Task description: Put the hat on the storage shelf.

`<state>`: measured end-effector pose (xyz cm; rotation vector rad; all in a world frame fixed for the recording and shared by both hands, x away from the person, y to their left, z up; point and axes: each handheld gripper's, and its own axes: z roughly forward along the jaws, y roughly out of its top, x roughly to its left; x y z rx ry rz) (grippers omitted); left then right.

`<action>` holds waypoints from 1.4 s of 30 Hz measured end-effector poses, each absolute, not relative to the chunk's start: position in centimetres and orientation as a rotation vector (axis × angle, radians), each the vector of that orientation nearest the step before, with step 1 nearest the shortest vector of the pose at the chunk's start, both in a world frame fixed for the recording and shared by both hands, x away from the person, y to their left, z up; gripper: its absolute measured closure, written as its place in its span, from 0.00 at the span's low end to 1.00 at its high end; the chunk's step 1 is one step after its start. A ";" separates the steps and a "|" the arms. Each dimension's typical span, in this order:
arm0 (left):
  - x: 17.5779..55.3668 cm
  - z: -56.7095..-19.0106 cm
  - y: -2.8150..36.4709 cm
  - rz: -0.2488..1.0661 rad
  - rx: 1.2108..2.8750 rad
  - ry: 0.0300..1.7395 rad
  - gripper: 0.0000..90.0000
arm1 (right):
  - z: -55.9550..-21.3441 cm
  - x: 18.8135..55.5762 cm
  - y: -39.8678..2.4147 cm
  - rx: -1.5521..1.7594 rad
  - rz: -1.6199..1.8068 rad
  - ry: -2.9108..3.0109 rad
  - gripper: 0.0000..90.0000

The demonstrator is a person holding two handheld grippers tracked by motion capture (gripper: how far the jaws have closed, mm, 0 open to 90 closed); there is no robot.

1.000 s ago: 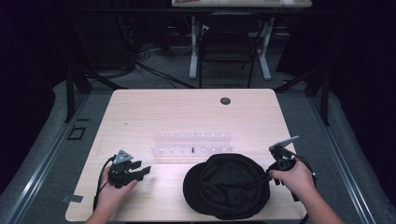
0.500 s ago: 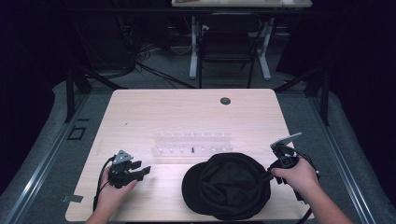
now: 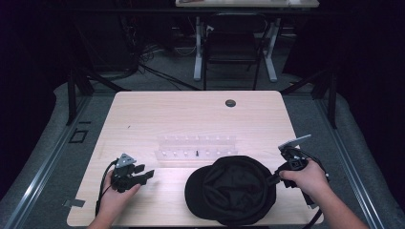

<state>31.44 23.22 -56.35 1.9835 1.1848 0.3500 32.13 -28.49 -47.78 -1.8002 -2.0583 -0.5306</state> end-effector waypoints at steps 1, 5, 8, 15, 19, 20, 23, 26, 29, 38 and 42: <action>31.4 -56.4 23.2 0.350 1.984 1.185 0.55 | -47.7 32.1 -28.5 -1.808 -0.561 -2.039 0.98; 31.4 -56.3 23.2 0.350 1.981 1.185 0.55 | -47.1 32.0 -28.5 -1.813 -0.582 -2.006 0.98; 31.4 -56.3 23.2 0.350 1.975 1.189 0.55 | -46.8 32.1 -28.6 -1.788 -0.572 -2.002 0.98; 31.4 -56.3 23.2 0.350 1.978 1.188 0.55 | -46.2 32.1 -28.5 -1.811 -0.578 -1.943 0.98; 31.4 -56.3 23.2 0.350 1.975 1.190 0.55 | -45.4 32.1 -28.6 -1.788 -0.603 -1.902 0.98; 31.4 -56.3 23.2 0.351 1.974 1.191 0.55 | -45.2 32.1 -28.5 -1.796 -0.624 -1.875 0.98; 31.4 -56.3 23.2 0.351 1.975 1.191 0.55 | -44.8 32.0 -28.5 -1.782 -0.641 -1.863 0.98; 31.4 -56.3 23.2 0.350 1.975 1.189 0.55 | -44.0 32.0 -28.4 -1.766 -0.660 -1.858 0.98; 31.4 -56.3 23.2 0.350 1.977 1.189 0.55 | -43.6 32.1 -28.5 -1.731 -0.659 -1.872 0.98; 31.4 -56.3 23.2 0.350 1.975 1.190 0.55 | -42.1 31.9 -27.9 -1.740 -0.732 -1.819 0.98; 31.4 -56.3 23.2 0.350 1.976 1.190 0.55 | -41.5 32.1 -28.2 -1.690 -0.757 -1.828 0.98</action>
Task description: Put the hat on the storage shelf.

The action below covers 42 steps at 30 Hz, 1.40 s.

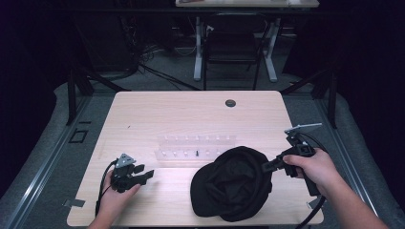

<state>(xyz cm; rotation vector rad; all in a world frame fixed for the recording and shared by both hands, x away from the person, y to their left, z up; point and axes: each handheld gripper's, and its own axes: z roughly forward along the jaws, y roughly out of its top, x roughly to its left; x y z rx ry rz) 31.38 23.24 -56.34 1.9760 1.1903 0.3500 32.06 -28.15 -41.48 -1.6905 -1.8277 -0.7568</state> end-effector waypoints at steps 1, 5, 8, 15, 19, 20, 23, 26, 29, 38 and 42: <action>31.4 -56.3 23.2 0.350 1.976 1.190 0.55 | -41.4 32.1 -28.1 -1.688 -0.771 -1.825 0.98; 31.4 -56.3 23.3 0.351 1.977 1.191 0.55 | -40.7 32.0 -28.2 -1.677 -0.817 -1.809 0.98; 31.4 -56.3 23.2 0.350 1.980 1.190 0.55 | -40.3 31.9 -28.0 -1.686 -0.844 -1.786 0.98; 31.4 -56.3 23.2 0.351 1.978 1.189 0.55 | -39.7 31.8 -28.0 -1.629 -0.907 -1.753 0.98; 31.4 -56.3 23.2 0.350 1.979 1.188 0.55 | -39.3 31.8 -28.0 -1.618 -0.935 -1.733 0.98; 31.4 -56.3 23.2 0.350 1.979 1.189 0.55 | -39.3 31.8 -28.0 -1.618 -0.935 -1.733 0.98; 31.4 -56.3 23.2 0.350 1.980 1.189 0.55 | -39.1 31.8 -28.0 -1.601 -0.947 -1.724 0.98; 31.4 -56.3 23.2 0.349 1.980 1.188 0.55 | -38.5 31.7 -28.1 -1.591 -0.975 -1.709 0.98; 31.4 -56.3 23.2 0.352 1.978 1.189 0.55 | -38.2 31.7 -28.2 -1.582 -0.984 -1.715 0.98; 31.4 -56.3 23.2 0.349 1.978 1.189 0.54 | -36.1 31.4 -29.1 -1.601 -1.045 -1.713 0.98; 31.4 -56.4 23.2 0.350 1.980 1.190 0.54 | -35.7 31.3 -29.7 -1.602 -1.079 -1.671 0.98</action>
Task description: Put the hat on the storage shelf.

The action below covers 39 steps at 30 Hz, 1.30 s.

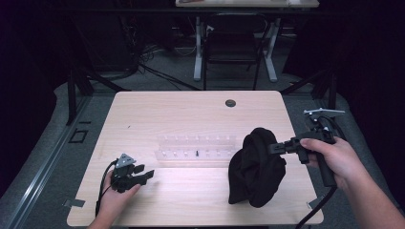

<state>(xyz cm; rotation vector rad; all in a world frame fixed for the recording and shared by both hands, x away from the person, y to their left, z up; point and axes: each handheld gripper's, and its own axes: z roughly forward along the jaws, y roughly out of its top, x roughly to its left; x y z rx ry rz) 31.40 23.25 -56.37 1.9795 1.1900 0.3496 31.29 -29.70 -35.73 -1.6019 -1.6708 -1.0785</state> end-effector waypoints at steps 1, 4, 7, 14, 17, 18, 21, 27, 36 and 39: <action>31.4 -56.4 23.2 0.350 1.980 1.190 0.54 | -35.7 31.3 -29.7 -1.602 -1.079 -1.671 0.98; 31.4 -56.4 23.2 0.352 1.980 1.189 0.54 | -35.7 31.3 -30.3 -1.580 -1.113 -1.636 0.98; 31.4 -56.4 23.2 0.349 1.978 1.192 0.54 | -35.4 31.2 -30.5 -1.560 -1.157 -1.588 0.98; 31.4 -56.4 23.2 0.351 1.980 1.190 0.54 | -34.5 31.3 -30.5 -1.494 -1.246 -1.540 0.98; 31.4 -56.4 23.2 0.351 1.975 1.192 0.54 | -34.1 31.4 -30.3 -1.459 -1.292 -1.522 0.98; 31.4 -56.4 23.2 0.351 1.975 1.192 0.54 | -33.8 31.6 -30.1 -1.440 -1.312 -1.514 0.98; 31.4 -56.4 23.2 0.350 1.971 1.194 0.54 | -33.5 31.8 -29.8 -1.403 -1.348 -1.511 0.98; 31.4 -56.4 23.2 0.350 1.972 1.194 0.54 | -33.3 32.2 -29.2 -1.374 -1.375 -1.498 0.98; 31.4 -56.4 23.2 0.350 1.974 1.192 0.54 | -32.9 33.1 -28.1 -1.322 -1.421 -1.472 0.98; 31.4 -56.4 23.3 0.350 1.974 1.190 0.54 | -32.8 33.5 -27.7 -1.315 -1.424 -1.473 0.98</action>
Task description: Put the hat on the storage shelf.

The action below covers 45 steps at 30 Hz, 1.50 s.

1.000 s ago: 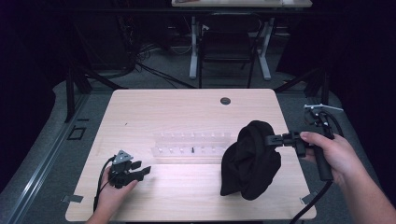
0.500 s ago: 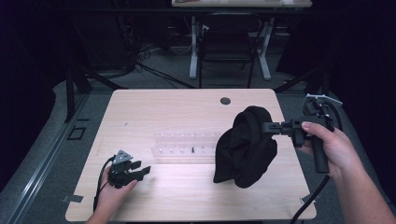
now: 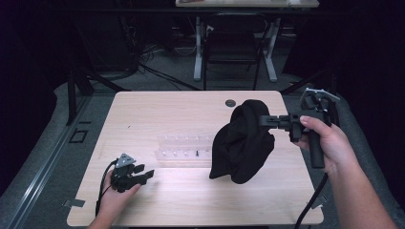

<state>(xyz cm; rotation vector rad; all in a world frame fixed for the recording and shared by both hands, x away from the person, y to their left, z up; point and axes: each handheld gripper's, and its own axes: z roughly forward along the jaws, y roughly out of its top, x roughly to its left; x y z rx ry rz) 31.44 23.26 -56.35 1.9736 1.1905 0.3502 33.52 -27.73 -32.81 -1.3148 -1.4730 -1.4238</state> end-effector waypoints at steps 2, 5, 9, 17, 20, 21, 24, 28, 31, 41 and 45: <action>31.4 -56.3 23.3 0.348 1.975 1.194 0.54 | -32.7 34.0 -27.5 -1.319 -1.427 -1.471 0.98; 31.4 -56.3 23.3 0.347 1.978 1.193 0.54 | -32.4 34.4 -27.1 -1.327 -1.432 -1.467 0.98; 31.5 -56.3 23.3 0.347 1.985 1.190 0.54 | -32.0 34.8 -26.9 -1.326 -1.441 -1.467 0.98; 31.5 -56.3 23.3 0.342 1.986 1.189 0.54 | -31.3 36.1 -26.0 -1.327 -1.457 -1.465 0.98; 31.5 -56.3 23.4 0.343 1.988 1.187 0.54 | -31.4 36.9 -25.3 -1.335 -1.447 -1.482 0.98; 31.5 -56.3 23.4 0.343 1.988 1.187 0.54 | -31.4 36.9 -25.3 -1.335 -1.447 -1.482 0.98; 31.5 -56.3 23.4 0.343 1.986 1.187 0.54 | -31.6 37.5 -24.7 -1.342 -1.437 -1.491 0.98; 31.5 -56.3 23.3 0.343 1.980 1.182 0.54 | -32.1 38.4 -23.8 -1.338 -1.422 -1.506 0.98; 31.5 -56.3 23.3 0.344 1.982 1.182 0.54 | -32.7 39.2 -23.0 -1.338 -1.417 -1.509 0.98; 31.6 -56.3 23.3 0.335 1.984 1.181 0.54 | -33.5 41.1 -21.2 -1.351 -1.399 -1.512 0.98; 31.6 -56.3 23.3 0.337 1.978 1.182 0.54 | -33.9 41.8 -20.8 -1.351 -1.381 -1.518 0.98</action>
